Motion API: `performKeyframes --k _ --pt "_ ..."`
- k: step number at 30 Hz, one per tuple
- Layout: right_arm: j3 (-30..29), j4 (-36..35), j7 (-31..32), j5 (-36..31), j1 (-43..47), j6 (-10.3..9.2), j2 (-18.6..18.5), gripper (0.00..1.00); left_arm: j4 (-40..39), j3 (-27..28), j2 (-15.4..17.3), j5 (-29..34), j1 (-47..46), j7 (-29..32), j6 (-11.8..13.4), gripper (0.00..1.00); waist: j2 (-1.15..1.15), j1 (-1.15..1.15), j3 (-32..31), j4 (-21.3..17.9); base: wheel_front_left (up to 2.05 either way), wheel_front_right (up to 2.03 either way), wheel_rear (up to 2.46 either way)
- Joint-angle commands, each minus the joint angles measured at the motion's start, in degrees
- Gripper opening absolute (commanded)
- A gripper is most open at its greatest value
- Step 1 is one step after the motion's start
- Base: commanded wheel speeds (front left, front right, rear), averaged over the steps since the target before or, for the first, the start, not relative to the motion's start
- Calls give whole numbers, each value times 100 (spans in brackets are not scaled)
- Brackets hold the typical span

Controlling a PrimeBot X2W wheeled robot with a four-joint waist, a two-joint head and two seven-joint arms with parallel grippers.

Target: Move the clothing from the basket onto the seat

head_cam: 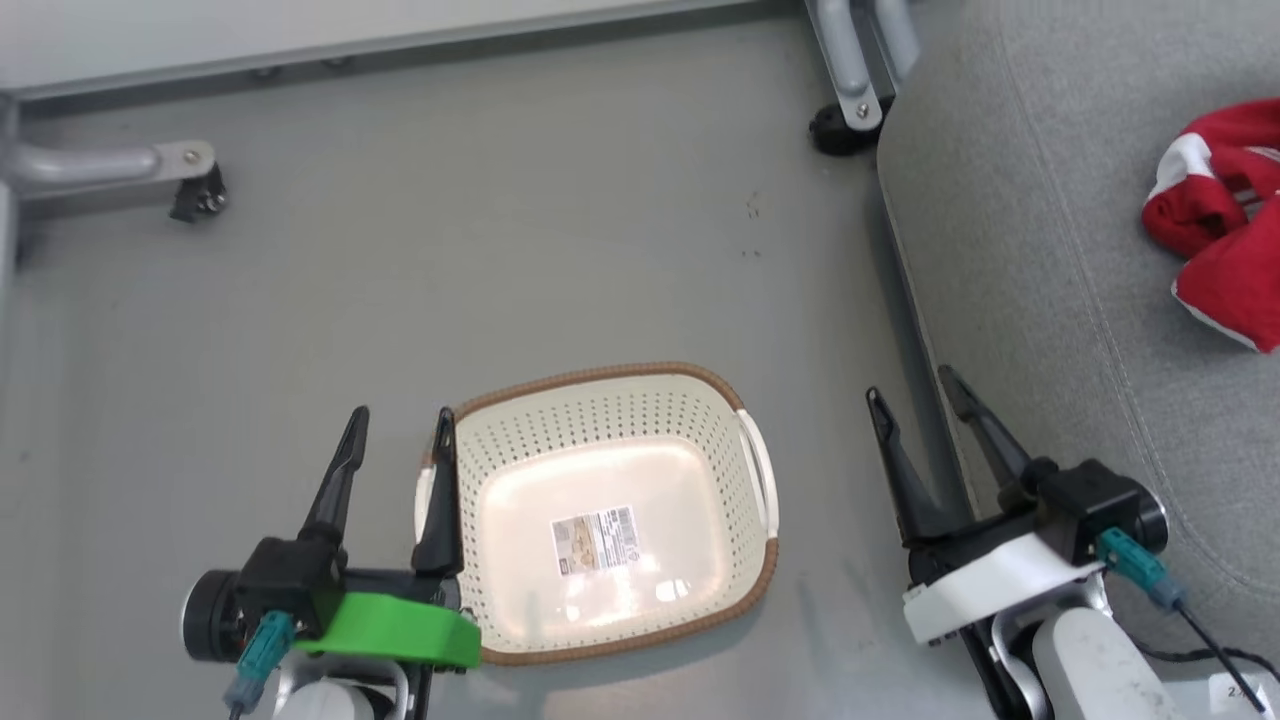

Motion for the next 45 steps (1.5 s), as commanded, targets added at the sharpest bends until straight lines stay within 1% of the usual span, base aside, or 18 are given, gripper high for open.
performKeyframes --k 1,6,10,14,16,22,34,38,39,44,45 --pt "7 0 -8 -36 222 -11 6 100 -36 100 -42 62 239 0 -33 100 0 0 -851 557 0 0 0" --pt "-150 -175 -8 -53 755 -11 67 100 -246 422 -92 225 850 0 -26 100 0 0 -1363 543 0 0 0" --pt "-229 -355 -8 -49 1075 -11 93 100 -487 602 -106 247 1261 0 -30 100 0 0 -1598 453 0 0 0" --pt "-262 -480 -8 -47 1333 -11 104 100 -666 669 -109 158 1613 0 82 100 0 0 -1764 392 0 0 0" --pt "-310 -497 -8 -83 1443 -11 103 100 -716 679 -109 213 1742 0 123 100 0 0 -1817 370 0 0 0" --pt "-384 -451 -8 -99 1673 -11 109 100 -712 612 -108 398 1964 0 113 100 0 0 -1899 367 0 0 0" --pt "-427 -419 -8 1 1783 -11 110 100 -655 545 -108 438 1982 0 46 100 0 0 -1900 383 0 0 0" --pt "-456 -420 -8 -11 1801 -11 110 100 -653 525 -109 531 1990 0 87 100 0 0 -1903 382 0 0 0" --pt "-438 -408 0 -27 1713 0 129 0 -648 508 -109 467 1927 0 73 0 0 0 -1903 381 0 0 0" --pt "-419 -180 11 31 1778 0 155 0 -408 483 -110 369 1927 8 72 0 0 0 -1900 381 0 0 0" --pt "-424 -180 33 166 1765 0 148 0 -414 492 -104 232 1909 28 67 0 0 0 -1896 382 0 0 0"
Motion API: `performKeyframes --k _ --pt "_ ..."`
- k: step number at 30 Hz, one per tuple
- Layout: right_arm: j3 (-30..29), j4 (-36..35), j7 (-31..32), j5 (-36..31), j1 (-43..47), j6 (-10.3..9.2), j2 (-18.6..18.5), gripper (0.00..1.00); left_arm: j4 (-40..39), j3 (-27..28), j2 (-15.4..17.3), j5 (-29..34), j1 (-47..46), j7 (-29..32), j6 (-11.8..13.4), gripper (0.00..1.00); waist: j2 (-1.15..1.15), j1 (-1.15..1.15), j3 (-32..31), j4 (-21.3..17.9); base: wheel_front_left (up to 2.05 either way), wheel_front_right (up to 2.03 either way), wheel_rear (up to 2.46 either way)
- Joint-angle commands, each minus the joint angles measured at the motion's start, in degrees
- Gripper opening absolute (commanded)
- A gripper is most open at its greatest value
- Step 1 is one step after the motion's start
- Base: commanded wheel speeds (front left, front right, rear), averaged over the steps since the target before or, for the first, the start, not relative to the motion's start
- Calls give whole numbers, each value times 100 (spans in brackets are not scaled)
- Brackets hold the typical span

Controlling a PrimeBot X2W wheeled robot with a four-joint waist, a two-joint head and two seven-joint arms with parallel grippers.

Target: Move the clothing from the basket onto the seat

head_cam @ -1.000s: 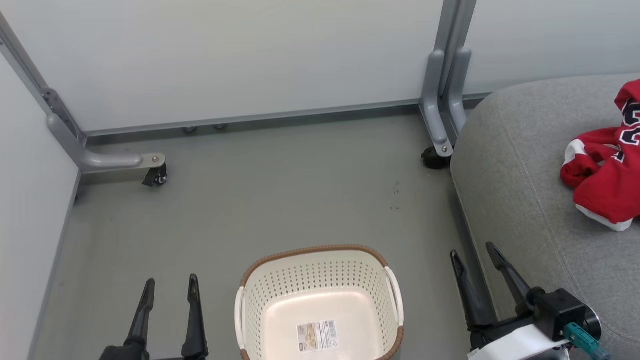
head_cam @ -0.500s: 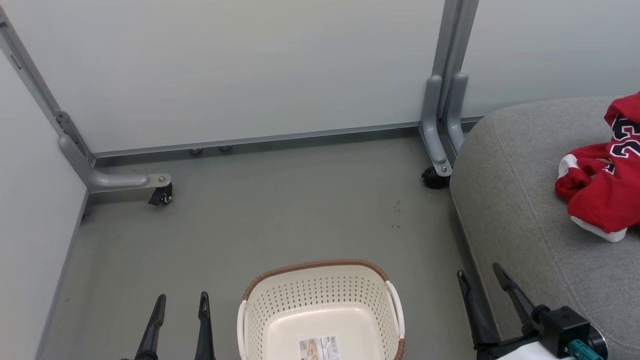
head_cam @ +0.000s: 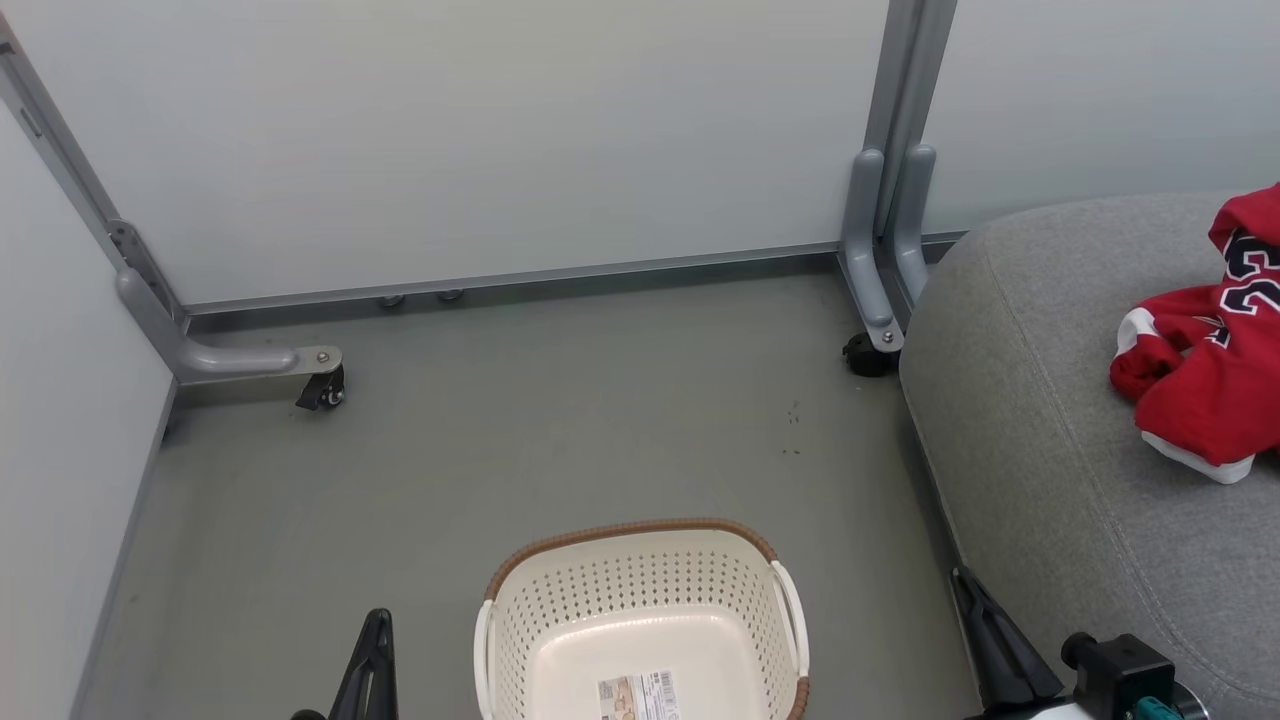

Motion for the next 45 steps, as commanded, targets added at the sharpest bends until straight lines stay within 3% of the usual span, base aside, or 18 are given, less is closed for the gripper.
performKeyframes --k 1,22,45 --pt "-14 -65 36 262 -48 -1 -19 0 -74 23 16 -254 -43 42 -11 0 0 0 6 1 0 0 0" --pt "-156 174 472 2512 -464 -3 -152 0 289 222 148 -2543 -617 473 -234 0 0 0 76 15 0 0 0" --pt "-342 370 897 4378 -806 -5 -214 0 547 457 214 -4439 -1084 888 -423 0 0 0 153 30 0 0 0"
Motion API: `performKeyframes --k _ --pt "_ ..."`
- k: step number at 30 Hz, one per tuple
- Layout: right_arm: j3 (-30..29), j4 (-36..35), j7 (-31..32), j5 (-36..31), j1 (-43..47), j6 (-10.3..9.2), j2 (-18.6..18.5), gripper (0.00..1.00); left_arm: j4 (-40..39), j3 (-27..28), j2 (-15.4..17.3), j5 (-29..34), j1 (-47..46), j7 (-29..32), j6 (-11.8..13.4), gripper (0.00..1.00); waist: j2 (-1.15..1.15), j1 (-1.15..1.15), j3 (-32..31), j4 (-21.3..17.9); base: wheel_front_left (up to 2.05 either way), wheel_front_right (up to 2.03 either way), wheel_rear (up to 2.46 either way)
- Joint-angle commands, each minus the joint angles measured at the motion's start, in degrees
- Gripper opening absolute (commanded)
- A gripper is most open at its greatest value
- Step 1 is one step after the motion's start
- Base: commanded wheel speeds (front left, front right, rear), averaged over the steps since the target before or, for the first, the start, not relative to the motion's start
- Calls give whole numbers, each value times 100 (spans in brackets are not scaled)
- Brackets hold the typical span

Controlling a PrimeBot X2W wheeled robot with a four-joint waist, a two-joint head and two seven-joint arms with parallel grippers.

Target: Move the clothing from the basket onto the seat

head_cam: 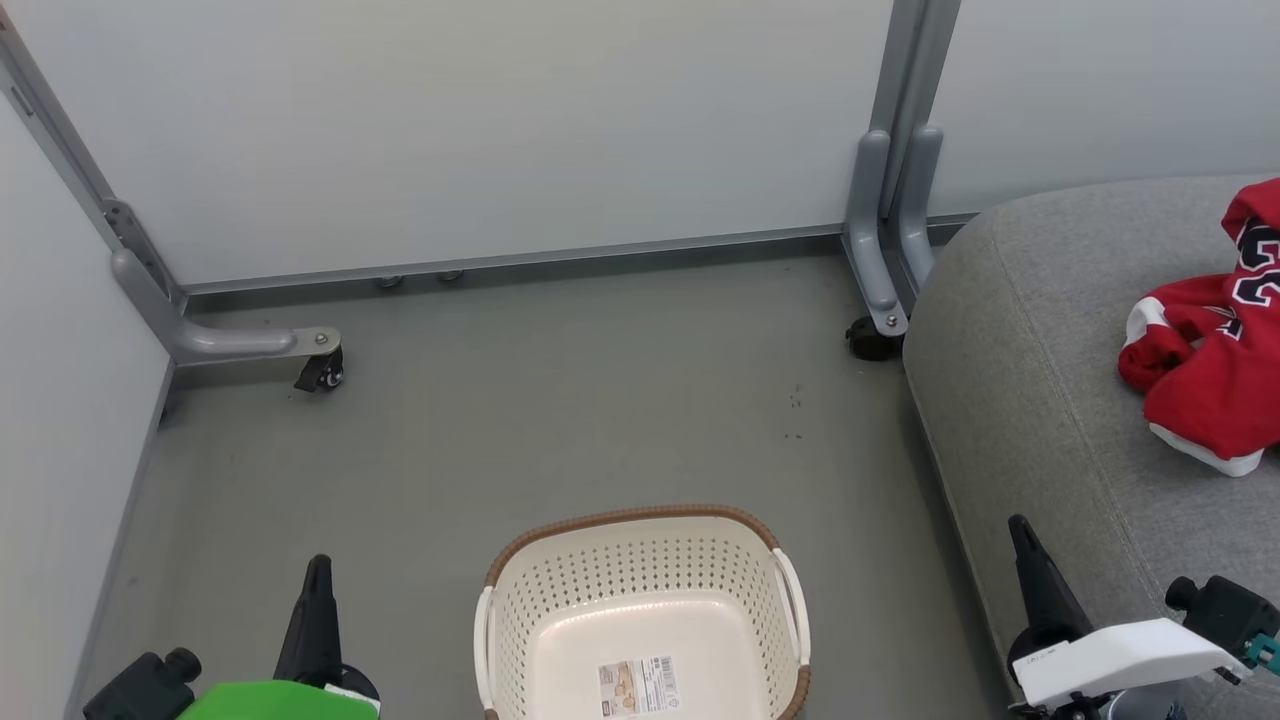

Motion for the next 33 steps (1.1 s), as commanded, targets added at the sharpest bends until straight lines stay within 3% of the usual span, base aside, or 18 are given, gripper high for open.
performKeyframes --k 1,33 --pt "-41 -32 40 195 -166 -3 -40 0 -24 54 56 -185 -192 39 -58 0 0 0 5 1 0 0 0" --pt "-304 189 545 2111 -515 -6 -60 0 258 375 67 -2136 -687 540 -249 0 0 0 113 22 0 0 0"
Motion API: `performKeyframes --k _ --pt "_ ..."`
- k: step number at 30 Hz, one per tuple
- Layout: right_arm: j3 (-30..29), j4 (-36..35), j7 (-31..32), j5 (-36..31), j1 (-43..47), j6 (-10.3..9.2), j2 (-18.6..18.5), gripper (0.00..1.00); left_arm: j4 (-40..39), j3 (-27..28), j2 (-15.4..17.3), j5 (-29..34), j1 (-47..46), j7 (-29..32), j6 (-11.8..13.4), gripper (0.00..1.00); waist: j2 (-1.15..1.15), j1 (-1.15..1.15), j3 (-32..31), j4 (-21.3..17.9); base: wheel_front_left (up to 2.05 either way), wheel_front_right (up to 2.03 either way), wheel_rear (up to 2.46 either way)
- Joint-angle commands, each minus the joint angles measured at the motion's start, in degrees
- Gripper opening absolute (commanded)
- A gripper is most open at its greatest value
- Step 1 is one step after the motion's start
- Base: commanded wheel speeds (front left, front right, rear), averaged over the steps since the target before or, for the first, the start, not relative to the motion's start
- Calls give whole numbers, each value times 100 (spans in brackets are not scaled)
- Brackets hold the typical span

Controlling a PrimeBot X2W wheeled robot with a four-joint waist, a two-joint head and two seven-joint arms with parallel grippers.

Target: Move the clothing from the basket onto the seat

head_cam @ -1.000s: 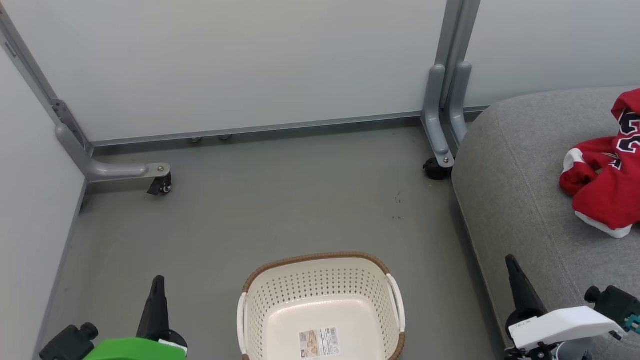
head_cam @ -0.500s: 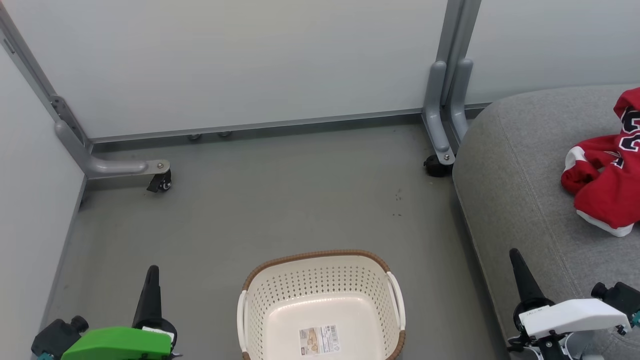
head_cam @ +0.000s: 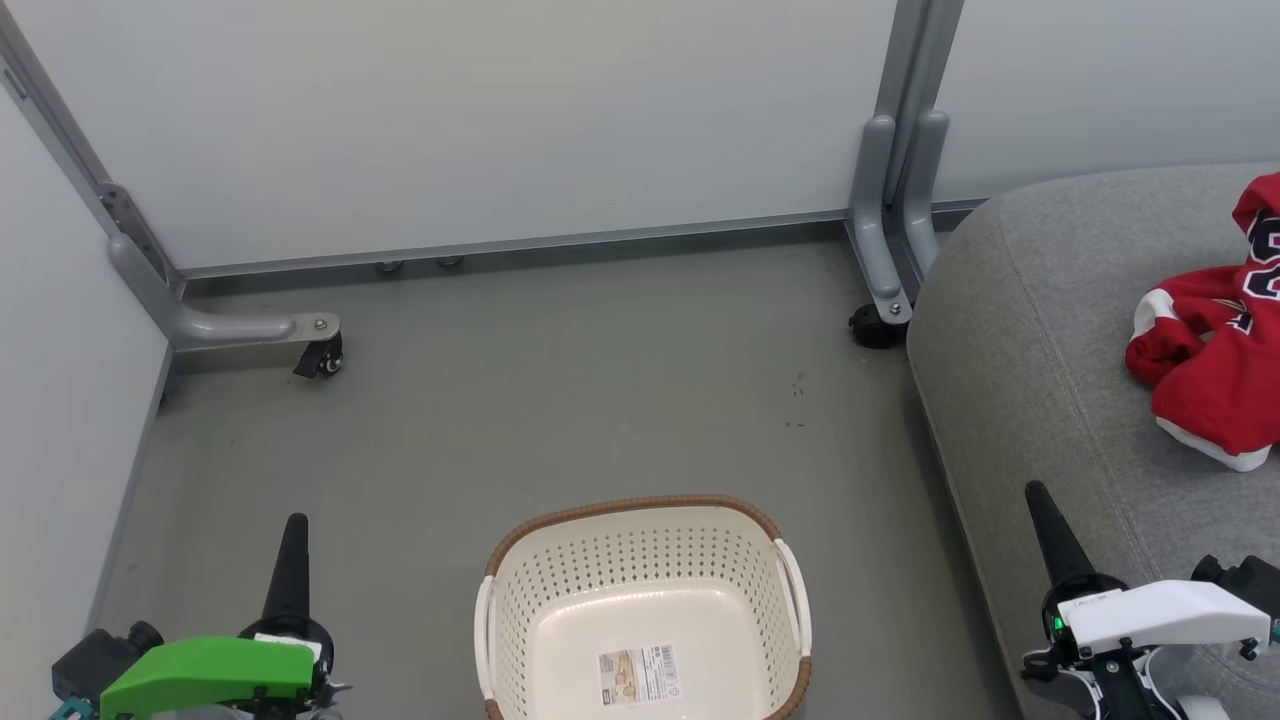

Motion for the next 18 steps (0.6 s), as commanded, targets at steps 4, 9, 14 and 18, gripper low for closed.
performKeyframes --k 4,9,14,18 --pt "-59 11 81 294 -141 -5 -41 0 8 75 44 -309 -206 74 -54 0 0 0 15 3 0 0 0" --pt "-97 40 149 527 -179 -5 -39 0 48 120 40 -538 -273 147 -84 0 0 0 31 6 0 0 0" --pt "-136 70 212 762 -221 -5 -35 0 85 164 35 -788 -329 220 -100 0 0 0 48 10 0 0 0" --pt "-165 90 266 940 -264 -6 -32 0 114 202 31 -962 -382 264 -125 0 0 0 62 12 0 0 0"
